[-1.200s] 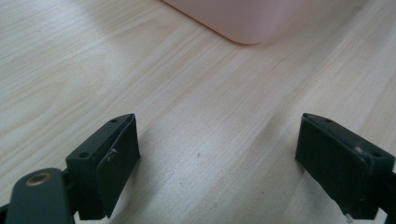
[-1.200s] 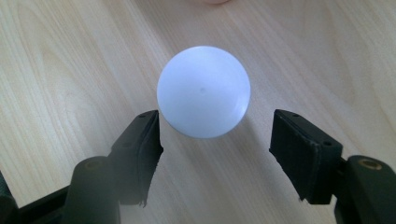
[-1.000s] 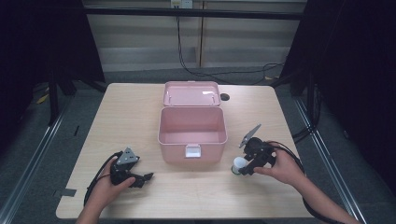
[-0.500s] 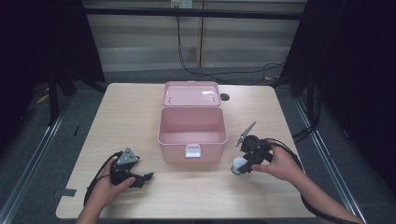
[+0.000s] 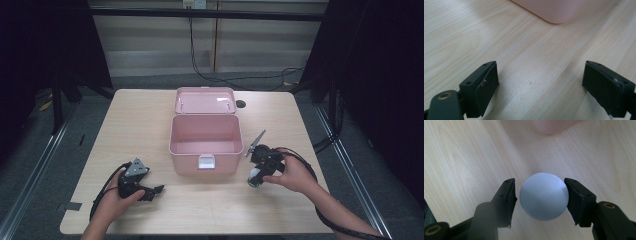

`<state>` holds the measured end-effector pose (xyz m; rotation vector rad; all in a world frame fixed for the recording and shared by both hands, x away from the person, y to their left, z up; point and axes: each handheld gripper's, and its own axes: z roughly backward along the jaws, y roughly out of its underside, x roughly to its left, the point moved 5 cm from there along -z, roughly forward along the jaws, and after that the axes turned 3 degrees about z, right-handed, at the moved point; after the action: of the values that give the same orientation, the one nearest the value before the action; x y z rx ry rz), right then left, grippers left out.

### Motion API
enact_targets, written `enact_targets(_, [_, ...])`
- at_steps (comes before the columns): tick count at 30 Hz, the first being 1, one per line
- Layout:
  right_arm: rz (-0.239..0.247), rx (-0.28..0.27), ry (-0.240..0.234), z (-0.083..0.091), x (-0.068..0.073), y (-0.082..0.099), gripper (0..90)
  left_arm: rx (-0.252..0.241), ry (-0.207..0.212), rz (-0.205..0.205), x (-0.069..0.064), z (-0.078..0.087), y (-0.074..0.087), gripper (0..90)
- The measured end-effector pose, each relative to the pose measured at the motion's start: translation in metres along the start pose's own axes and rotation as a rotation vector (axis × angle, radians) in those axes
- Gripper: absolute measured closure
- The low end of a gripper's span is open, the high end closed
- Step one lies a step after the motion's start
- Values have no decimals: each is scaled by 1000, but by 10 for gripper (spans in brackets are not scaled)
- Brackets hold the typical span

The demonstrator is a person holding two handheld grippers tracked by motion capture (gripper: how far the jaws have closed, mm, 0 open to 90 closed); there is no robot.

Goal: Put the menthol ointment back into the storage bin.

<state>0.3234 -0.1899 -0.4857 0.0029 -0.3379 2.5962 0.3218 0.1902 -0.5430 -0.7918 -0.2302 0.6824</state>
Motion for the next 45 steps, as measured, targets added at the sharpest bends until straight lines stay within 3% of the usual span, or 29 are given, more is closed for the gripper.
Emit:
enact_targets(5, [-21,13,-12,2,0,0,505,0,0,0,0,0,0,129])
enact_targets(9, [-5,4,-15,4,-1,0,507,0,0,0,0,0,0,129])
enact_targets(25, [-13,28,-33,34,1,-10,509,0,0,0,0,0,0,129])
enact_targets(35, [-9,67,-38,58,1,-17,509,0,-1,-2,0,0,0,129])
enact_targets(45, [5,75,-42,87,2,-37,509,-4,-2,-1,0,0,0,129])
